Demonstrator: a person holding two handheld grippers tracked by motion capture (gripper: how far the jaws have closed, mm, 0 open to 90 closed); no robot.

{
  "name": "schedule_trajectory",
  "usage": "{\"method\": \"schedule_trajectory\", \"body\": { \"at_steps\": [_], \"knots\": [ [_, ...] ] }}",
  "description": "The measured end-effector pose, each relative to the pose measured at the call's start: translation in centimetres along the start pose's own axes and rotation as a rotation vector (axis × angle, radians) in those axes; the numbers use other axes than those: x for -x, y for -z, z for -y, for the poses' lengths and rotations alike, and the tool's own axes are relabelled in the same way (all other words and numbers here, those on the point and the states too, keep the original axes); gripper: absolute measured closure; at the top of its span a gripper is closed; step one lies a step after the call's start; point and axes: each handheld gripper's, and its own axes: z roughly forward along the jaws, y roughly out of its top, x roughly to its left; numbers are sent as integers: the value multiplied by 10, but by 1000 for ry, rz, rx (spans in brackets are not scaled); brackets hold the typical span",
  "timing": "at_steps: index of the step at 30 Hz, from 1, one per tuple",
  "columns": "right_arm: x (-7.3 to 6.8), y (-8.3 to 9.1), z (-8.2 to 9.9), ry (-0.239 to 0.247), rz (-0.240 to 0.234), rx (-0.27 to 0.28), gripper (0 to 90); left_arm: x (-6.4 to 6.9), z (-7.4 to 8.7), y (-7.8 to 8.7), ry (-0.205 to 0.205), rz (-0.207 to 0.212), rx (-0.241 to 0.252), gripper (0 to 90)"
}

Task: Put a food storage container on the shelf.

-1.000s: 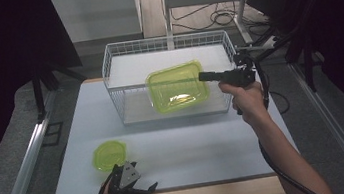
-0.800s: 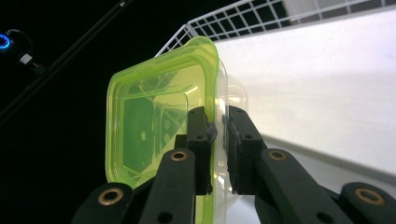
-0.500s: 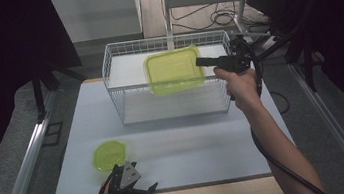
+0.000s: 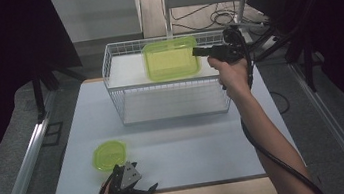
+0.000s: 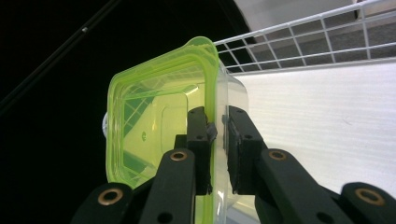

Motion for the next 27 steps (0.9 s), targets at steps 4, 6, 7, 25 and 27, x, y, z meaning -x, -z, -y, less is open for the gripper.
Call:
{"method": "schedule_trajectory", "body": {
  "at_steps": [4, 6, 7, 25, 27],
  "knots": [
    [3, -6, -1, -5, 27, 0, 804, 0, 0, 0, -3, 1, -1, 57],
    [4, -8, -2, -9, 38, -6, 804, 0, 0, 0, -3, 1, -1, 57],
    [4, -8, -2, -9, 38, -6, 804, 0, 0, 0, -3, 1, -1, 57],
    [5, -22, -5, 53, 155, -34, 733, 3, 0, -2, -28, 6, -17, 57],
    [6, -23, -6, 66, 172, -39, 727, 3, 0, -2, -30, 6, -19, 57]
  ]
}}
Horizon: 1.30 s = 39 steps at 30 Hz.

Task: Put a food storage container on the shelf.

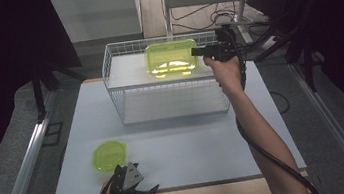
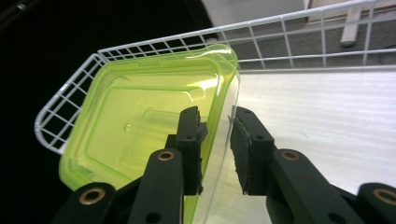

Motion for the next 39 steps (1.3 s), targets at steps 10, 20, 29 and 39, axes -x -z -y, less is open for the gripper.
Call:
{"method": "schedule_trajectory", "body": {
  "at_steps": [10, 20, 29, 39],
  "knots": [
    [2, -8, -2, 31, 37, -18, 656, 1, 0, -1, -3, 2, -6, 57],
    [0, -13, -3, 68, 65, -19, 580, 1, 0, -1, -5, 3, -7, 56],
    [-10, -3, -2, 156, 32, -19, 367, -3, -2, 4, 77, 24, 50, 40],
    [-19, 17, 10, 243, 5, -21, 200, -4, 0, 5, 103, 32, 114, 41]
  ]
}}
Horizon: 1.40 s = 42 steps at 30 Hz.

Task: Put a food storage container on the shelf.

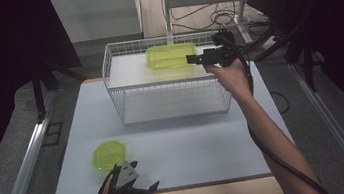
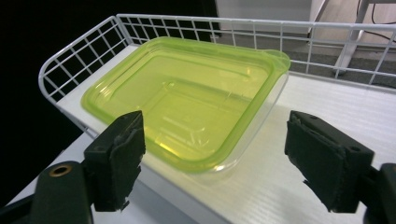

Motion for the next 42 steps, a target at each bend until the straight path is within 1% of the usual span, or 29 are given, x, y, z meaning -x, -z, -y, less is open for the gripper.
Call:
{"method": "schedule_trajectory", "body": {
  "at_steps": [4, 5, 7, 8, 9, 11, 14, 17, 18, 19, 20, 22, 23, 24, 25, 26, 27, 28, 29, 30, 31, 34, 35, 36, 37, 39, 40, 42],
  "knots": [
    [-3, 5, 5, 15, -9, 3, 171, -1, 0, 0, 2, 5, 18, 43],
    [-4, 9, 9, 26, -13, 5, 159, -1, 0, 1, 5, 7, 23, 42],
    [-5, 11, 10, 31, -16, 5, 154, -3, 0, 1, 13, 8, 30, 42],
    [-6, 14, 14, 44, -25, 5, 142, -4, 0, 2, 17, 8, 34, 40],
    [-6, 14, 14, 44, -25, 5, 142, -4, 0, 2, 17, 8, 34, 40],
    [-9, 17, 18, 59, -29, 5, 129, -5, 0, 2, 29, 12, 35, 41],
    [-13, 21, 25, 99, -30, 4, 110, -7, 0, 2, 30, 12, 19, 44],
    [-17, 26, 32, 132, -33, 4, 96, -6, -1, 1, 17, 6, 5, 48],
    [-20, 29, 36, 155, -36, 2, 89, -5, -2, 1, 15, 5, -3, 48],
    [-20, 29, 36, 155, -36, 2, 89, -5, -2, 1, 15, 5, -3, 48],
    [-24, 32, 41, 180, -38, 5, 82, -5, -2, 1, 13, 3, -7, 48],
    [-26, 34, 44, 187, -39, 5, 79, -4, -3, 1, 8, -1, -16, 48],
    [-28, 36, 49, 205, -52, 6, 72, -3, -3, 1, 6, -6, -23, 48],
    [-30, 37, 52, 216, -53, 3, 70, -2, -4, 1, 5, -7, -25, 48],
    [-30, 37, 52, 216, -53, 3, 70, -2, -4, 1, 5, -7, -25, 47],
    [-32, 38, 59, 241, -46, 2, 62, -2, -4, 2, 1, -11, -29, 48],
    [-32, 39, 62, 255, -45, 1, 62, -2, -4, 2, 1, -11, -29, 50],
    [-32, 39, 62, 255, -45, 1, 62, -3, -4, 2, 2, -14, -30, 50],
    [-33, 40, 69, 276, -38, -12, 59, -3, -4, 2, 4, -17, -28, 51],
    [-33, 40, 73, 279, -39, -14, 57, -4, -4, 3, 8, -21, -24, 50],
    [-33, 40, 73, 279, -39, -14, 57, -4, -4, 3, 8, -21, -24, 50],
    [-34, 42, 85, 279, -48, -17, 51, -3, -4, 4, 12, -29, -14, 48],
    [-34, 42, 88, 280, -50, -18, 50, -3, -4, 4, 11, -30, -12, 48],
    [-34, 44, 96, 281, -54, -20, 48, -3, -3, 4, 9, -32, -11, 47],
    [-34, 44, 96, 281, -54, -20, 48, -3, -3, 4, 5, -35, -10, 47],
    [-35, 45, 103, 285, -57, -20, 47, -2, -2, 3, -2, -37, -7, 47],
    [-35, 46, 111, 291, -58, -21, 46, -2, -3, 3, -6, -35, -4, 49],
    [-35, 48, 120, 302, -62, -17, 45, -2, -3, 3, -5, -30, -2, 52]
  ]
}}
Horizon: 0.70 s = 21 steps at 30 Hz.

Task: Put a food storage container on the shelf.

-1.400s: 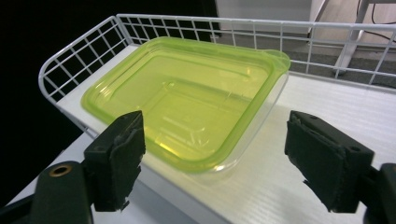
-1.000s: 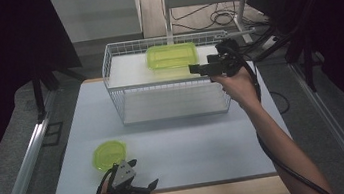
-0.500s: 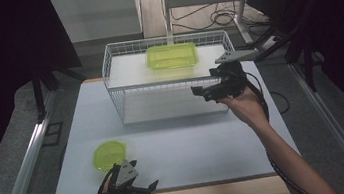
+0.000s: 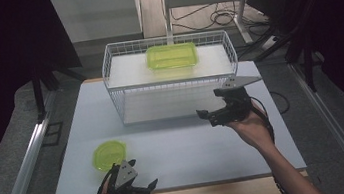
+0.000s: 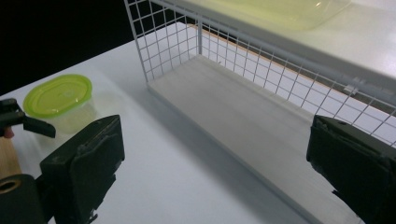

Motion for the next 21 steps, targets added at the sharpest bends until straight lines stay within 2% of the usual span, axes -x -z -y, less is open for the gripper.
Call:
{"method": "schedule_trajectory", "body": {
  "at_steps": [8, 13, 16, 19, 21],
  "knots": [
    [-7, 5, 27, 2, -5, 9, 44, -1, 1, 0, 7, -3, 3, 53],
    [-11, 9, 43, 14, -21, 21, 45, 0, 0, -1, -9, -11, -17, 53],
    [-13, 11, 58, -28, -58, 50, 47, 0, 0, -1, -12, -14, -23, 53],
    [-15, 11, 65, -32, -55, 49, 48, 0, 0, -1, -14, -17, -28, 53],
    [-18, 11, 75, -32, -42, 25, 48, 0, 0, -1, -16, -17, -31, 53]
  ]
}}
